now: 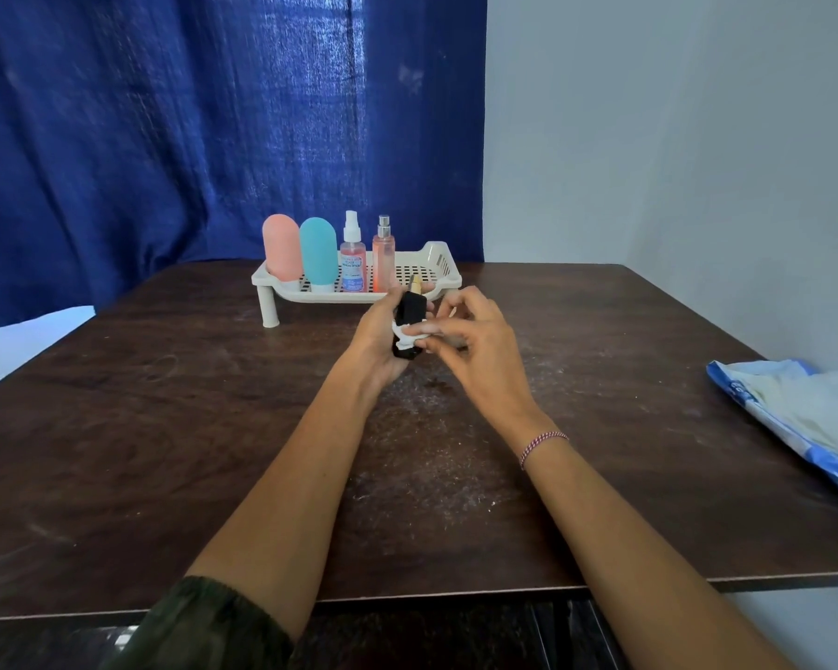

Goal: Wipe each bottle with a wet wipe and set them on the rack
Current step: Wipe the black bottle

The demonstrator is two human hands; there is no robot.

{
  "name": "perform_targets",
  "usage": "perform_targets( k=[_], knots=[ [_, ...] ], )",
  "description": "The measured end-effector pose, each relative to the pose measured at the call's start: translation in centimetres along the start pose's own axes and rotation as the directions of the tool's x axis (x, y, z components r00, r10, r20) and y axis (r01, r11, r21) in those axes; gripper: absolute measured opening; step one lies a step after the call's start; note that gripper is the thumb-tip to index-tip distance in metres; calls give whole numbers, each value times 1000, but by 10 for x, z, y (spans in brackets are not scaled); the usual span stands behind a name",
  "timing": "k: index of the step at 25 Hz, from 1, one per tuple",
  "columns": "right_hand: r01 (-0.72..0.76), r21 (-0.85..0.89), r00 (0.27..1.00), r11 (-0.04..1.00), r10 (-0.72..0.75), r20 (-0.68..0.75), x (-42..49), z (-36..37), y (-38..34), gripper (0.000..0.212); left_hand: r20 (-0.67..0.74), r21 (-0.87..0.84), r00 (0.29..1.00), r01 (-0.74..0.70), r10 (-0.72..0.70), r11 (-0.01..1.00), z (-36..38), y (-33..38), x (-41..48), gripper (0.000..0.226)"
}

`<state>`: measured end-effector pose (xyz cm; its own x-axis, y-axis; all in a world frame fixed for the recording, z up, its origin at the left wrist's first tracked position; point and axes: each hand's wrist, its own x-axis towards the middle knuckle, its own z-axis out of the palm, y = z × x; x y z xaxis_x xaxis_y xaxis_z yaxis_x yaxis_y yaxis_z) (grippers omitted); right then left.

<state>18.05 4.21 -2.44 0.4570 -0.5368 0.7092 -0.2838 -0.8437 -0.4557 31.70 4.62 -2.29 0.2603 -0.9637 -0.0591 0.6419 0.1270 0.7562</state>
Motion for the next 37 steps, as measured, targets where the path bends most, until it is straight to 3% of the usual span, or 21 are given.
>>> perform_targets(
  k=[5,14,20,26,31,37],
  knots=[
    [-85,169,996,982,86,3,-2,2,-1,25,70,-1,997,14,-14,1000,2,0,-3,25],
    [-149,376,984,915,173,-31,0,4,3,21,-110,104,987,-108,119,989,4,-1,3,11],
    [-190,379,972,906,229,-60,0,3,6,20,-243,147,958,-120,154,982,4,-2,8,12],
    [-25,207,999,978,30,-23,-2,3,5,17,-157,25,981,-109,111,994,2,2,5,17],
    [-14,200,998,980,25,-52,-2,3,7,16,-98,11,993,-69,70,998,3,1,5,27],
    [45,122,998,991,-50,35,-4,2,1,14,-100,12,994,-37,38,999,1,5,2,33]
  ],
)
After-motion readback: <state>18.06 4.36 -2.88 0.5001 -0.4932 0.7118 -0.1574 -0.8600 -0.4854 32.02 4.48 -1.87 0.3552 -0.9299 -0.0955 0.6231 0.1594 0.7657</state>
